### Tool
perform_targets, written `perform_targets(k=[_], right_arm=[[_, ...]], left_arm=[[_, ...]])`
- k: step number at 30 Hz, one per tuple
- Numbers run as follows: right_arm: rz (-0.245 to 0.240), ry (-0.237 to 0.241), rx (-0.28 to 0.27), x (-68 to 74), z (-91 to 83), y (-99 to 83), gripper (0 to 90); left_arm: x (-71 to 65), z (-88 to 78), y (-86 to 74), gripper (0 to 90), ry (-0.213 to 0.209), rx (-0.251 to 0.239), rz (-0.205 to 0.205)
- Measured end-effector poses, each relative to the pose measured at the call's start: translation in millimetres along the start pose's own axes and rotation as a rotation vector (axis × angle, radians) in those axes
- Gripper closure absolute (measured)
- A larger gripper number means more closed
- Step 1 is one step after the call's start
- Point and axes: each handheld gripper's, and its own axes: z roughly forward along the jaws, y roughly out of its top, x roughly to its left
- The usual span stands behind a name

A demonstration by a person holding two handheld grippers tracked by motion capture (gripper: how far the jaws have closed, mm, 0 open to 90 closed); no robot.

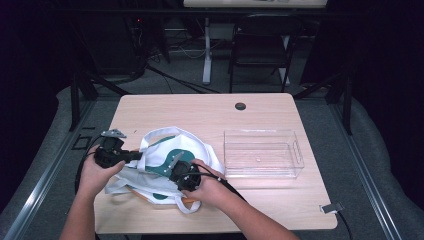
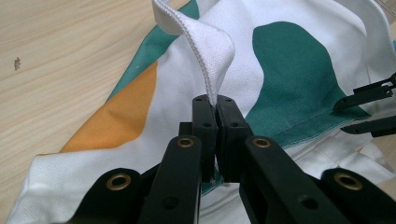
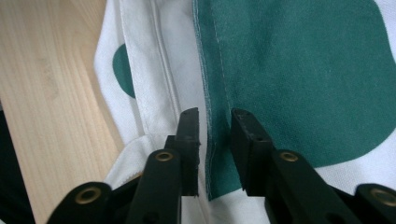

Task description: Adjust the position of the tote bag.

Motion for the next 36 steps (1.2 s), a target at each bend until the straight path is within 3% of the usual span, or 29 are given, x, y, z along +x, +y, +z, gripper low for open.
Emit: perform_targets(k=[11, 36], right_arm=[[0.013, -0.005, 0.000, -3.1, -4.4, -0.5, 86.8], [0.014, -0.015, -0.048, -4.9, -22.0, 5.8, 89.1]], left_arm=[[0.4, 2.6, -0.9, 87.9, 0.002, 0.011, 0.006], [-1.3, 9.8, -2.6, 83.3, 0.021, 0.047, 0.025]])
